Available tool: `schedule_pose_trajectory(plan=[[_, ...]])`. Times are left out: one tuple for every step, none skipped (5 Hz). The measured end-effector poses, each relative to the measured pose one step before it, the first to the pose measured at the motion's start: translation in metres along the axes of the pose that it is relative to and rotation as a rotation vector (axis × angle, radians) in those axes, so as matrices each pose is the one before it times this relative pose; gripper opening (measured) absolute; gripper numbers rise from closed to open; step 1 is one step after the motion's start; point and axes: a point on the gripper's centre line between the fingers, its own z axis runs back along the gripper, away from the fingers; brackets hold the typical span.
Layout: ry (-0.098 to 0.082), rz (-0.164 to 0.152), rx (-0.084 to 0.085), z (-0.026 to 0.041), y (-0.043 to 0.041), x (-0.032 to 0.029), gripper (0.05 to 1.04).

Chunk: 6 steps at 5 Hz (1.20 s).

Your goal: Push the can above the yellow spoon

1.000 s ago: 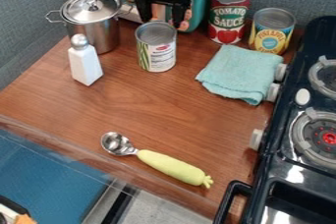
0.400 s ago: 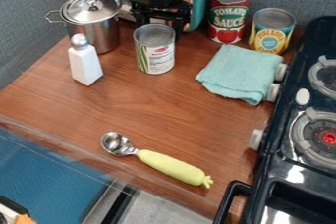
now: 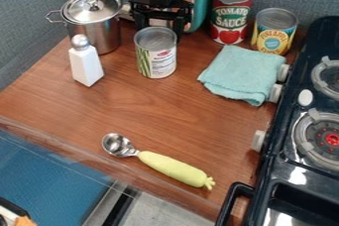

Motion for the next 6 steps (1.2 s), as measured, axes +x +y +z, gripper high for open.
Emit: schedule_pose_trajectory(plan=[[0.0343, -0.0003, -0.0040, 0.00000, -0.00068, -0.01208, 0.999], [0.0073, -0.0099, 0.0047, 0.00159, 0.00175, -0.01188, 0.999], [0.0230, -0.0143, 0.0016, -0.00105, 0.00124, -0.01567, 0.999], [-0.0045, -0.0072, 0.0185, -0.00041, 0.00313, -0.01096, 0.999], [0.0067, -0.0112, 0.0119, -0.00159, 0.00270, -0.01510, 0.999], [-0.0057, -0.0367, 0.0120, 0.00372, 0.00081, -0.01688, 0.999]])
